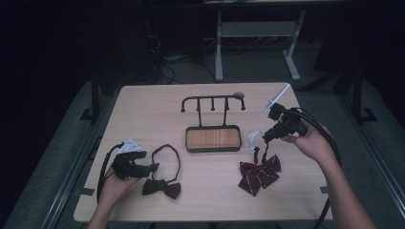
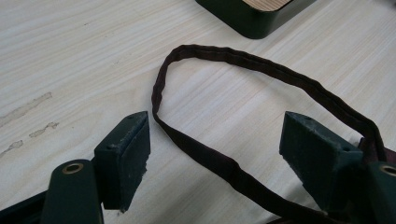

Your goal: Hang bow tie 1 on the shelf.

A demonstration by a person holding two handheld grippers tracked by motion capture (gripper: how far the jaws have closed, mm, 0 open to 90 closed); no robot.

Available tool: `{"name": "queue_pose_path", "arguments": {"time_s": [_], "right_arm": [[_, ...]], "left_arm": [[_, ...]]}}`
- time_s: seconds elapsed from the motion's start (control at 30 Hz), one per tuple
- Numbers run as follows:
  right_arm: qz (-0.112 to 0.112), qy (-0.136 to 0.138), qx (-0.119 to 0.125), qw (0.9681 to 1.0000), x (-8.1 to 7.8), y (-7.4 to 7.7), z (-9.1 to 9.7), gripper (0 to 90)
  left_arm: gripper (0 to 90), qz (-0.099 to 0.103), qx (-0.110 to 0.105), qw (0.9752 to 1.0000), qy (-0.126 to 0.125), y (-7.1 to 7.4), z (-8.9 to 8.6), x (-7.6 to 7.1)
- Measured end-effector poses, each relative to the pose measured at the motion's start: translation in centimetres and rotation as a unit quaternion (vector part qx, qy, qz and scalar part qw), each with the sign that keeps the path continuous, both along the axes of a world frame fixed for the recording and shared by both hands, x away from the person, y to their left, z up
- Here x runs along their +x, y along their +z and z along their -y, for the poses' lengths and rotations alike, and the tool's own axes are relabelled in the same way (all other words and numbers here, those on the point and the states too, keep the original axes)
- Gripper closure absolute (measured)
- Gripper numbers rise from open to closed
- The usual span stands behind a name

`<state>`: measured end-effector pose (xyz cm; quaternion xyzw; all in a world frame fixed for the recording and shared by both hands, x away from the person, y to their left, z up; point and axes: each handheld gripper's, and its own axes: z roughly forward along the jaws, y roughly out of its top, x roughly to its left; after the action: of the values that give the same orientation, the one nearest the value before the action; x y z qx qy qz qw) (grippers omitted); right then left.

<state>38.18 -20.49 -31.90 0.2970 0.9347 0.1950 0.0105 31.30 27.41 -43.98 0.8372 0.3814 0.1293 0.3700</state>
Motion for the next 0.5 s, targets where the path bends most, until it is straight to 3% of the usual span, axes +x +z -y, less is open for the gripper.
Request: {"name": "queue_pose_path", "arguments": {"time_s": [0.5], "right_arm": [[0.025,0.009,-0.007,0.9996,0.2,2.7,-0.7,83.1]], "left_arm": [[25.0,0.002,-0.003,1.0000,0.001,0.0,0.0,0.0]]}}
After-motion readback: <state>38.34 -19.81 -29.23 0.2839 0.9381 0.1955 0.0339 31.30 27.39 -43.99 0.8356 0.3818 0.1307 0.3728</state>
